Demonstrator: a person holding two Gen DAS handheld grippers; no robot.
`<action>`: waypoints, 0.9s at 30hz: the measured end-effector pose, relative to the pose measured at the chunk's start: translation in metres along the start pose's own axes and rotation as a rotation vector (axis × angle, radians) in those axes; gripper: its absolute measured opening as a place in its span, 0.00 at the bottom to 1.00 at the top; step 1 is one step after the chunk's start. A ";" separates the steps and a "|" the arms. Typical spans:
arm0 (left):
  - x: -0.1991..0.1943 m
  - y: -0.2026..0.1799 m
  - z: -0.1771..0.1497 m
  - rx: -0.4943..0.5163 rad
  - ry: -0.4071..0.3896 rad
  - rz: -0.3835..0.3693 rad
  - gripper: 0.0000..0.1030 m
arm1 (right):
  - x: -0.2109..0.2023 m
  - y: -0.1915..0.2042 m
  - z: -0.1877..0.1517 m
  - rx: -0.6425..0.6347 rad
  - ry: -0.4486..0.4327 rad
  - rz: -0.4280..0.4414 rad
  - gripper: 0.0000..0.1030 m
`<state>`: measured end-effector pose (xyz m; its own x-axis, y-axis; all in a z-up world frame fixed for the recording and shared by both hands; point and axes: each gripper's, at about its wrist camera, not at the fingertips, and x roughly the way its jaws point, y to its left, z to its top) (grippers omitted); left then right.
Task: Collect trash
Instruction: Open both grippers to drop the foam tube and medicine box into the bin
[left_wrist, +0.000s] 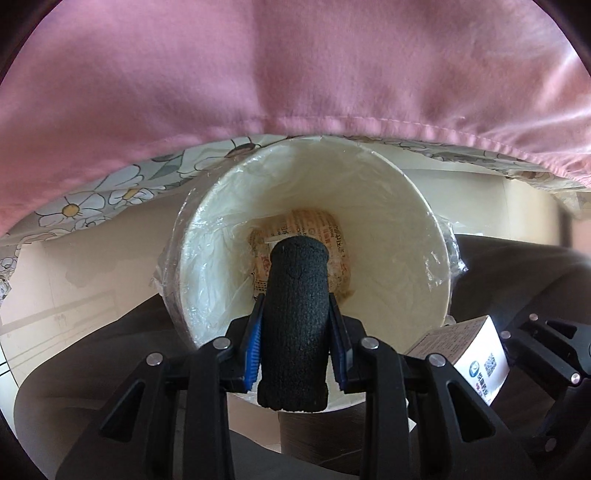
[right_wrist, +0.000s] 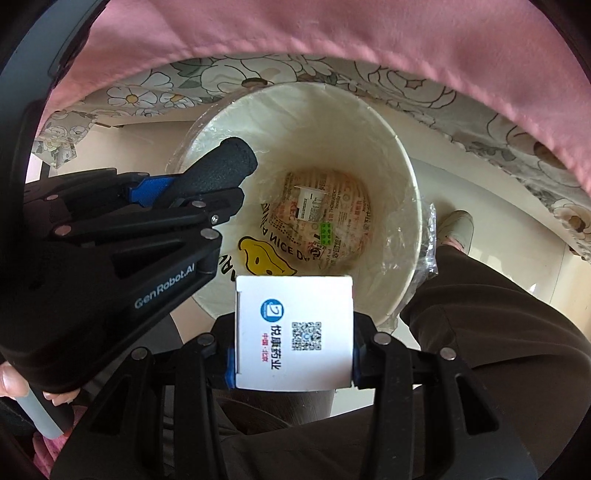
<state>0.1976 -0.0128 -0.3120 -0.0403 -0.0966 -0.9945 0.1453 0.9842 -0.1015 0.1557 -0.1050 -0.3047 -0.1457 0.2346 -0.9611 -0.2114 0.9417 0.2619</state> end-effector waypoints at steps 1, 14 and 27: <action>0.003 0.002 0.001 -0.006 0.006 -0.009 0.32 | 0.003 -0.002 0.001 0.007 0.005 0.007 0.42; 0.040 0.013 0.012 -0.083 0.077 -0.102 0.32 | 0.042 -0.013 0.017 0.054 0.025 0.038 0.42; 0.069 0.019 0.023 -0.153 0.139 -0.187 0.33 | 0.069 -0.024 0.033 0.068 0.050 0.030 0.43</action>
<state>0.2205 -0.0038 -0.3829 -0.1891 -0.2681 -0.9447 -0.0284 0.9631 -0.2676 0.1827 -0.1038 -0.3806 -0.1990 0.2523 -0.9470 -0.1403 0.9490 0.2823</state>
